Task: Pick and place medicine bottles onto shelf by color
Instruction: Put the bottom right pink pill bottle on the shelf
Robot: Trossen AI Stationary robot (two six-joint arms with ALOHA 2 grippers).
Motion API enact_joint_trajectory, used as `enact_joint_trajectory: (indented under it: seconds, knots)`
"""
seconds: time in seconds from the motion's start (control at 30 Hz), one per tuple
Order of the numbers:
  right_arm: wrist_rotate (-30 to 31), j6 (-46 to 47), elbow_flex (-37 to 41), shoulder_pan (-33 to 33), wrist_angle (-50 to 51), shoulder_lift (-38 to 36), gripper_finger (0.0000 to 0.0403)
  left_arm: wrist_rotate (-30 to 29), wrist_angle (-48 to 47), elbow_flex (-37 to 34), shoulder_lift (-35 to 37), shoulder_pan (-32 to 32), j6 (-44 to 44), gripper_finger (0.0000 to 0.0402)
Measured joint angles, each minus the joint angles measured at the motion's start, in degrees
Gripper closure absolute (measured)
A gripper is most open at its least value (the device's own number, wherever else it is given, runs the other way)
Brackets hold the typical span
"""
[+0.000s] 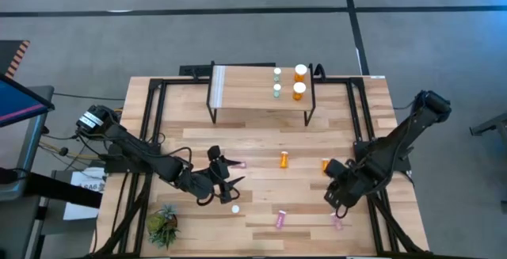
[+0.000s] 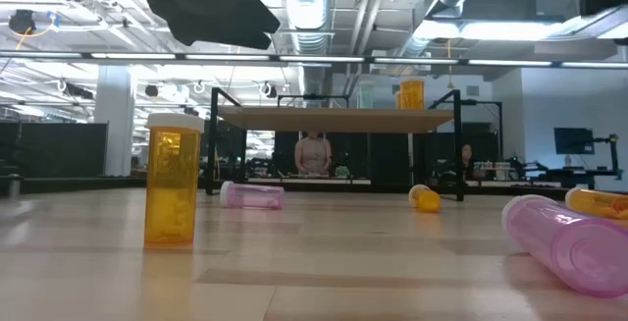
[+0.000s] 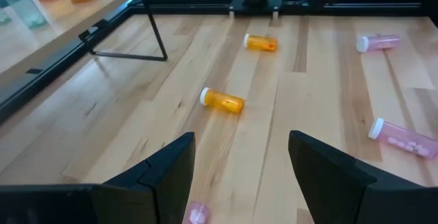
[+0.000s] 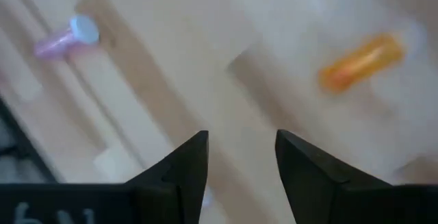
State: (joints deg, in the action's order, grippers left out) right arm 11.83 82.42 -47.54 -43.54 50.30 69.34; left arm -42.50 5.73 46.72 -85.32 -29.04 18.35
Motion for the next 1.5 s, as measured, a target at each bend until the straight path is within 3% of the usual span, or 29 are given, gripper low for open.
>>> enact_joint_trajectory:
  seconds: [0.1, 0.3, 0.83, 1.2, 1.4, 1.5]
  knots:
    - [-5.4, 1.8, 0.2, -1.8, -4.0, 2.8, 0.0214, -0.4, 0.2, 0.0, 0.0, 0.0, 0.0, 0.0177]
    - [-7.6, 2.8, -0.3, -6.4, -15.2, 9.5, 0.0212, -0.4, 0.2, 0.0, 0.0, 0.5, 0.0, 0.0177]
    - [-7.8, 24.0, -7.4, -15.8, -13.9, 24.3, 0.0215, 1.4, 1.7, 0.0, 0.1, 2.2, -5.2, 0.0177]
    - [-10.6, 25.8, -12.6, -15.5, -6.0, 32.5, 0.0216, 3.3, 1.8, 0.0, 0.1, 3.0, -6.1, 0.0177]
    - [-10.4, 23.6, -14.1, -14.9, -5.0, 32.9, 0.0219, 3.8, 1.8, 0.0, 0.1, 3.0, -6.0, 0.0177]
    - [-8.6, 21.8, -16.1, -15.0, 0.3, 31.3, 0.0219, 3.8, 1.8, 0.0, 0.1, 3.0, -5.9, 0.0177]
